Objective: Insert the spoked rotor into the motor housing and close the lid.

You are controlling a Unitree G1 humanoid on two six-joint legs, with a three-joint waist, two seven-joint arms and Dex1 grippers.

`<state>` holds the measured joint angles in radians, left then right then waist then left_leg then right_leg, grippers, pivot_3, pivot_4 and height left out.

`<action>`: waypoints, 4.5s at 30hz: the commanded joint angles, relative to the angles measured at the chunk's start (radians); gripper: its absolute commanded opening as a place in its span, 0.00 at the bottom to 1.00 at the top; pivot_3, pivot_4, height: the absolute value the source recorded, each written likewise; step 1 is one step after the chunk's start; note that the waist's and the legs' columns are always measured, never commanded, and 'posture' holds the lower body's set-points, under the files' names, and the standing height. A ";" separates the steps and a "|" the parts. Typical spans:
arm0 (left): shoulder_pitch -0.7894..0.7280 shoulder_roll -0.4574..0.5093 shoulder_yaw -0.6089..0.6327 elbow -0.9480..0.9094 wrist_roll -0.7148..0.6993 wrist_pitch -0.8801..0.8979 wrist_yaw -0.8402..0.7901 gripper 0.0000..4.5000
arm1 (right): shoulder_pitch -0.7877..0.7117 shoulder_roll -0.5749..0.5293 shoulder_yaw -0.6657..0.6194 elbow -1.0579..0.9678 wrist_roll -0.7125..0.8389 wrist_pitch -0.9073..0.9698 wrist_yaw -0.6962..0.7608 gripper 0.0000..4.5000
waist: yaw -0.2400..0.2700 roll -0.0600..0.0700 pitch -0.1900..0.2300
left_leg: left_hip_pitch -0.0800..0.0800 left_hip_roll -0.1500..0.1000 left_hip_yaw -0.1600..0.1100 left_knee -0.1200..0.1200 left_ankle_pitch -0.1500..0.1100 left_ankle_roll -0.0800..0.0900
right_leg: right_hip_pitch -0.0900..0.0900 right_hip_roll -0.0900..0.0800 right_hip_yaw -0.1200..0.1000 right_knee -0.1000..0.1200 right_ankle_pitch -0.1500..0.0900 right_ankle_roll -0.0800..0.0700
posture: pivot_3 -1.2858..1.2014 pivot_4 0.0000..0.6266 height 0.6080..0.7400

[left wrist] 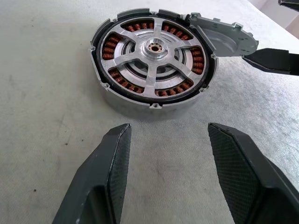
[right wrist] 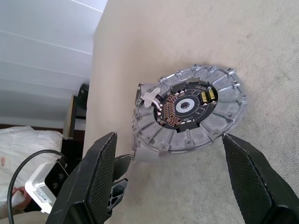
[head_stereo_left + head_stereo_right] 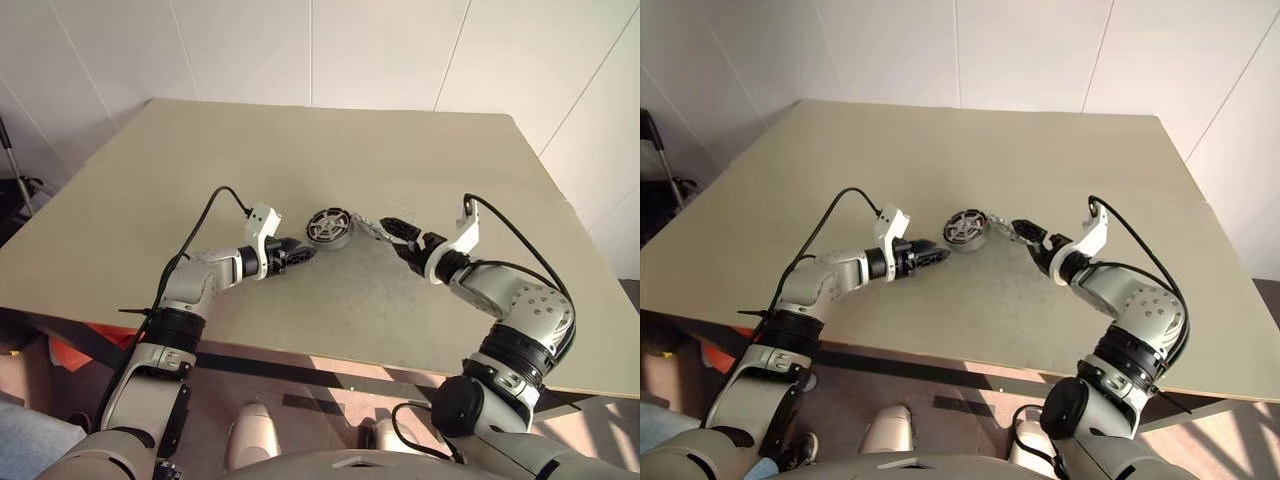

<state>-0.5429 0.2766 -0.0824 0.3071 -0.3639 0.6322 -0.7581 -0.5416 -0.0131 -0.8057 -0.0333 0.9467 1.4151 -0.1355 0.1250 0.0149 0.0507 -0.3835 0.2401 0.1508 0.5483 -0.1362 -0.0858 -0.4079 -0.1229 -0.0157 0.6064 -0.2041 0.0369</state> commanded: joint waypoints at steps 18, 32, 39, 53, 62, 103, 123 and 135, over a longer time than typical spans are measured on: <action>-0.012 -0.002 -0.001 -0.031 0.001 0.005 -0.010 0.61 | 0.041 -0.016 -0.004 -0.025 0.028 0.021 -0.063 0.91 | 0.003 0.000 0.000 | 0.001 0.000 0.000 0.001 0.001 -0.001 | 0.001 0.000 0.000 0.001 0.000 0.000 | 0.52 0.00 1.00; 0.010 0.009 0.014 -0.058 0.002 0.015 0.006 0.61 | -0.090 -0.088 0.095 0.297 -0.058 -0.309 0.035 0.91 | 0.001 0.000 0.000 | 0.000 0.000 0.000 0.003 0.001 -0.001 | 0.002 0.000 0.000 0.001 0.000 0.000 | 0.52 0.00 1.00; 0.000 0.012 0.038 -0.044 0.002 0.006 0.023 0.61 | -0.170 -0.136 0.132 0.440 -0.081 -0.398 0.081 0.91 | 0.000 0.000 0.000 | 0.000 0.000 0.000 0.005 0.000 0.000 | 0.002 0.000 0.000 0.002 0.001 -0.001 | 0.52 0.00 1.00; -0.008 0.008 0.057 -0.004 0.014 -0.010 0.043 0.61 | -0.256 -0.095 0.167 0.326 0.054 -0.318 0.071 0.91 | -0.004 0.000 0.000 | -0.001 0.001 0.000 0.008 -0.001 0.002 | 0.002 0.000 0.000 0.003 0.001 -0.001 | 0.52 0.00 1.00; -0.040 0.011 0.075 0.056 0.020 -0.043 0.054 0.61 | -0.266 0.014 0.248 0.251 0.093 -0.283 0.016 0.91 | -0.001 0.000 0.000 | -0.001 0.001 0.000 0.009 -0.001 0.002 | 0.002 0.000 0.000 0.003 0.001 -0.001 | 0.52 0.00 1.00; 0.004 0.018 0.095 0.010 0.006 -0.025 0.050 0.61 | -0.286 -0.106 0.867 0.828 -0.780 -1.225 0.552 0.91 | -0.010 -0.002 0.000 | -0.004 0.002 -0.002 0.015 -0.004 0.007 | 0.003 0.000 -0.002 0.003 0.002 -0.003 | 0.52 0.00 1.00; 0.004 0.013 0.092 0.017 0.011 -0.021 0.058 0.61 | -0.257 -0.172 0.887 0.806 -0.873 -1.329 0.652 0.91 | -0.014 -0.002 0.000 | -0.004 0.002 -0.002 0.019 -0.006 0.011 | 0.005 -0.001 -0.002 0.004 0.002 -0.004 | 0.52 0.00 1.00; 0.005 0.018 0.093 0.018 0.011 -0.018 0.057 0.61 | -0.245 -0.154 0.891 0.751 -0.860 -1.280 0.701 0.91 | -0.029 -0.002 0.000 | -0.003 0.003 -0.002 0.019 -0.007 0.012 | 0.005 -0.001 -0.003 0.004 0.002 -0.004 | 0.52 0.00 1.00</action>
<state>-0.5291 0.2860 -0.0046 0.3488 -0.3490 0.6202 -0.7013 -0.7768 -0.1730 0.0910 0.7720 0.0773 0.1250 0.5523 0.0957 0.0129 0.0511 -0.3861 0.2428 0.1492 0.5674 -0.1432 -0.0736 -0.4026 -0.1236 -0.0182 0.6107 -0.2017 0.0329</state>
